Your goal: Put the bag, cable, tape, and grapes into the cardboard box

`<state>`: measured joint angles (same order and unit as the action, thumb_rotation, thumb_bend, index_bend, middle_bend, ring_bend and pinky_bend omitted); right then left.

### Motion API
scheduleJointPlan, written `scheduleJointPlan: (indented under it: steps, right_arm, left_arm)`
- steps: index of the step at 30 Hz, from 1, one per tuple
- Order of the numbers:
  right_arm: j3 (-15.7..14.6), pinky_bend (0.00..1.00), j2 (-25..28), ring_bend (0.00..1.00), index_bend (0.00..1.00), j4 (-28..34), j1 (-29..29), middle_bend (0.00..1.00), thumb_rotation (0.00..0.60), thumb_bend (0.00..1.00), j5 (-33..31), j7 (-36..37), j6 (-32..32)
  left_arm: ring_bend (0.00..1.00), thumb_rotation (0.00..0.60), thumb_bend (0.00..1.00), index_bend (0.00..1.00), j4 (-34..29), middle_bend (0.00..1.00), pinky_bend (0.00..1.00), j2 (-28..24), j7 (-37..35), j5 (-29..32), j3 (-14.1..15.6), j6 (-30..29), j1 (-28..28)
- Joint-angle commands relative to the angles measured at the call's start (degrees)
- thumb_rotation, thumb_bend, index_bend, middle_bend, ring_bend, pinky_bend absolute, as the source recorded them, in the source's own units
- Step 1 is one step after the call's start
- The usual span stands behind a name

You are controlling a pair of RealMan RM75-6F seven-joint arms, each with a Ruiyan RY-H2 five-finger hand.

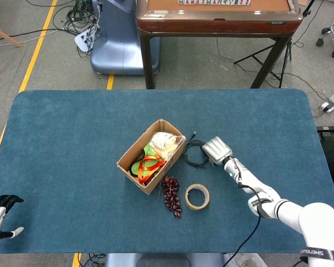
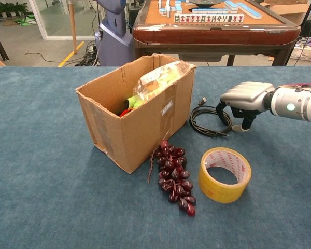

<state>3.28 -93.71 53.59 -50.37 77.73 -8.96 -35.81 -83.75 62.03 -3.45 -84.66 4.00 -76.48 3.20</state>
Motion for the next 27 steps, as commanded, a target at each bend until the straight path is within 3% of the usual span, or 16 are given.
scheduleJointPlan:
  steps: [1, 17, 27]
  right_arm:
    - [0.1, 1.0, -0.1, 1.0, 0.54, -0.1, 0.0, 1.0, 0.6, 0.39, -0.1, -0.2, -0.1]
    - [1.2, 1.0, 1.4, 1.0, 0.66, 2.3, 0.5, 1.0, 0.6, 0.44, 1.3, 1.7, -4.3]
    - [4.0, 1.0, 8.0, 1.0, 0.67, 12.4, 1.8, 1.0, 0.6, 0.44, 0.6, -2.7, -11.1]
  left_arm:
    - [0.15, 0.6, 0.1, 0.29, 0.0, 0.23, 0.4, 0.0, 0.1, 0.0, 0.0, 0.1, 0.0]
    - [0.16, 0.6, 0.1, 0.29, 0.3, 0.24, 0.4, 0.1, 0.1, -0.3, 0.0, 0.0, -0.1]
    - [0.16, 0.6, 0.1, 0.29, 0.5, 0.24, 0.4, 0.2, 0.1, -0.2, -0.1, 0.2, 0.0]
